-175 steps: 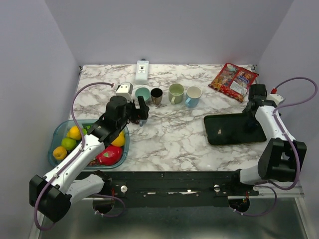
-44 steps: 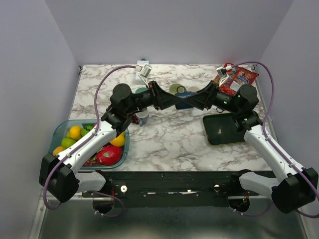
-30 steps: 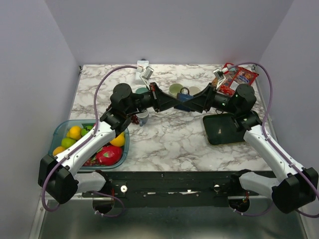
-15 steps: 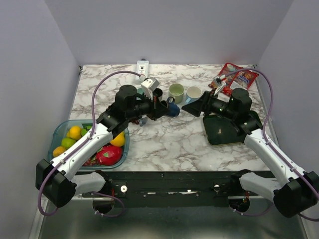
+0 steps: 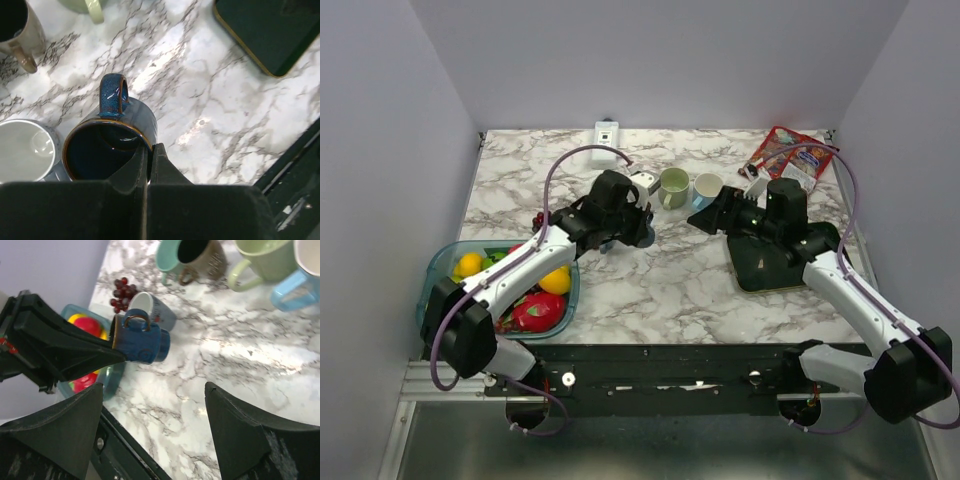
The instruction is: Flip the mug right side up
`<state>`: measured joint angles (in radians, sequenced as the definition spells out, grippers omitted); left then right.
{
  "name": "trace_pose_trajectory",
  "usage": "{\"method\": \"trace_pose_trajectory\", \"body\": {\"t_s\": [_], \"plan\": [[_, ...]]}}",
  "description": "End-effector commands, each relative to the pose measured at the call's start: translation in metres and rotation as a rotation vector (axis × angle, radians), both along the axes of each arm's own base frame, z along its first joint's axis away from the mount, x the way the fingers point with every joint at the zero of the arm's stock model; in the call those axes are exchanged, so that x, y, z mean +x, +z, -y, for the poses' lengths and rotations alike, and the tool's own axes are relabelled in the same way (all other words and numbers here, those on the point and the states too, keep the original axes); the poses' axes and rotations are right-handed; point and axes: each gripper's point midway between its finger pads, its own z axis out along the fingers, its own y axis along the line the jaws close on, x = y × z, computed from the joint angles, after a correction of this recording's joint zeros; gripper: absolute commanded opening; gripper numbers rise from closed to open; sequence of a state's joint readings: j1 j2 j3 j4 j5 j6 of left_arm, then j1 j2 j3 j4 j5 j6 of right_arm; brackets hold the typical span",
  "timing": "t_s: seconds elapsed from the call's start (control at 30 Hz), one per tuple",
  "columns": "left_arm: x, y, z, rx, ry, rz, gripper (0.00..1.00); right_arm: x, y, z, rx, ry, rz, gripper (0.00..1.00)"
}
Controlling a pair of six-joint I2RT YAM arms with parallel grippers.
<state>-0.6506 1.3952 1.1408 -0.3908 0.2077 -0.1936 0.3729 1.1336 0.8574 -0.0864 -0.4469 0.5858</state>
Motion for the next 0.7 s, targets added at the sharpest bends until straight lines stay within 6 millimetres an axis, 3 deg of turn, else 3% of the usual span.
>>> {"method": "trace_pose_trajectory", "body": {"t_s": [0.0,0.03,0.1,0.17,0.33,0.67], "plan": [[0.022,0.002,0.000,0.143,0.025,0.091,0.00,0.006,-0.034,0.017,-0.075,-0.123,-0.118,0.88],[0.025,-0.011,-0.002,0.207,0.017,0.080,0.00,0.005,-0.041,0.019,-0.085,-0.137,-0.141,0.88],[0.034,-0.011,-0.001,0.263,0.008,0.105,0.00,0.004,-0.047,0.023,-0.096,-0.162,-0.164,0.88],[0.040,-0.027,-0.007,0.355,-0.014,0.098,0.00,0.001,-0.052,0.026,-0.107,-0.172,-0.187,0.88],[0.049,-0.051,-0.007,0.456,-0.051,0.081,0.00,-0.009,-0.053,0.028,-0.108,-0.161,-0.204,0.88],[0.052,-0.076,0.003,0.489,-0.149,0.075,0.00,-0.020,-0.063,0.032,-0.107,-0.166,-0.226,0.88]]}}
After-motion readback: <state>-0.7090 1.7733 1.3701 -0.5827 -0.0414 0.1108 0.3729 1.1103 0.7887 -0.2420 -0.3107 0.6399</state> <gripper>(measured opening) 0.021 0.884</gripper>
